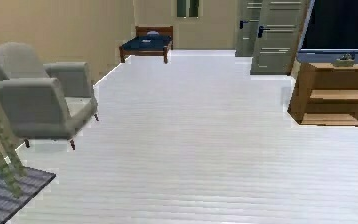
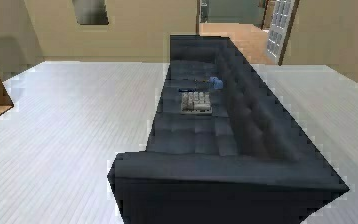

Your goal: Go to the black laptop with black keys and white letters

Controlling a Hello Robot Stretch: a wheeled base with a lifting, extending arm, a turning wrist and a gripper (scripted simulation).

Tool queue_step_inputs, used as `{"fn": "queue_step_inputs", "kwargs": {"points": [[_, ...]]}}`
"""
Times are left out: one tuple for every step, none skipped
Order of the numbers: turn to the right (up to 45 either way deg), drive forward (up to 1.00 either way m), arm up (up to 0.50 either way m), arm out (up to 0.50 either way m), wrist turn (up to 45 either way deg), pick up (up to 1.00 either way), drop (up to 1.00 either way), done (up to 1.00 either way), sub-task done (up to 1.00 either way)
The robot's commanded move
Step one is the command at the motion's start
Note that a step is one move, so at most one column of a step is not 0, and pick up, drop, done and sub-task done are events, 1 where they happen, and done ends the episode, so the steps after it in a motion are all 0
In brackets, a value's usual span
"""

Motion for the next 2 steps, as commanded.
{"fn": "queue_step_inputs", "kwargs": {"points": [[6.0, 0.00, 0.00, 0.00, 0.0, 0.00, 0.00, 0.00, 0.00], [0.0, 0.50, 0.00, 0.00, 0.0, 0.00, 0.00, 0.00, 0.00]]}}
